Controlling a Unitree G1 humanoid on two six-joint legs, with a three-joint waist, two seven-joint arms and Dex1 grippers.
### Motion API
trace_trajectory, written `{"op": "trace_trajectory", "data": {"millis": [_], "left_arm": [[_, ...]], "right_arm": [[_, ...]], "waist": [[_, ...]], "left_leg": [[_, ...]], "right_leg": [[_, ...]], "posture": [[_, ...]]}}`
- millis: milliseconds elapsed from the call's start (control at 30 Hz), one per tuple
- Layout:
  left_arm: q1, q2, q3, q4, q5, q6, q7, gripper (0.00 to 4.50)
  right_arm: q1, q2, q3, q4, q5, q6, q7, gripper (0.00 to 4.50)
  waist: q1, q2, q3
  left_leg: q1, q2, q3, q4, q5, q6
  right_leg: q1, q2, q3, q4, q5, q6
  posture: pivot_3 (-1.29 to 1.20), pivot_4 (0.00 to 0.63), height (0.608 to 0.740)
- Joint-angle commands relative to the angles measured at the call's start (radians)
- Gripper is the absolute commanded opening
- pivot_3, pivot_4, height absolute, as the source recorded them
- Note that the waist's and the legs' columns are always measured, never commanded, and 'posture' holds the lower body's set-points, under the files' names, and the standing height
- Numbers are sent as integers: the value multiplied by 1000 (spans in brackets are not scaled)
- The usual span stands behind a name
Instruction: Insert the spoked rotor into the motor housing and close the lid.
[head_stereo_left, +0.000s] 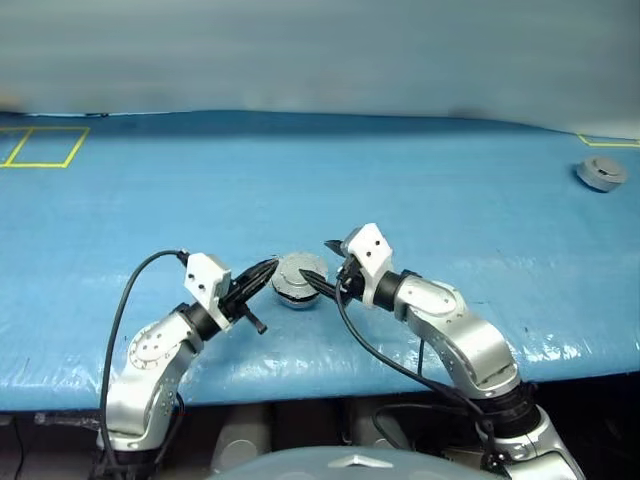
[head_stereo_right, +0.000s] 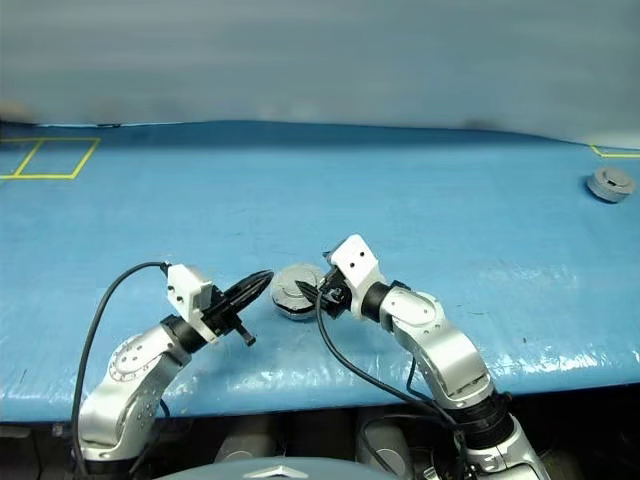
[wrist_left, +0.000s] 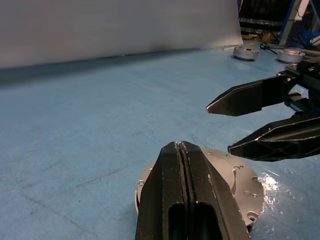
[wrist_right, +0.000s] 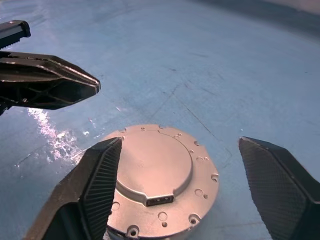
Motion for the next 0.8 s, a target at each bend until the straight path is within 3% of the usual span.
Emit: {"op": "trace_trajectory", "data": {"millis": [33, 400, 733, 800], "left_arm": [[93, -1, -6, -50, 11, -102, -8, 0], [140, 18, -66, 87, 91, -268, -27, 0], [135, 16, -77, 170, 100, -344, -29, 0], [140, 18, -70, 180, 98, -353, -26, 0]], "right_arm": [[-52, 27, 34, 23, -10, 15, 6, 4482], [-108, 52, 136, 112, -95, 24, -4, 4482], [-99, 98, 129, 139, -148, 41, -51, 4482], [-97, 103, 129, 135, -149, 46, -52, 4091]], "waist": [[-4, 0, 0], [-8, 1, 0], [-11, 1, 1], [-11, 1, 1]], "left_leg": [[0, 0, 0, 0, 0, 0], [0, 1, 2, -1, 0, 0], [-1, 1, 2, -2, 0, 0], [-1, 2, 2, -2, 0, 0]], "right_leg": [[0, 0, 0, 0, 0, 0], [-2, 0, 0, -1, -1, 2], [-3, 0, 0, -1, -2, 2], [-3, 0, 0, -1, -2, 2]], "posture": [[0, 150, 740], [0, 150, 740], [0, 150, 740], [0, 150, 740]]}}
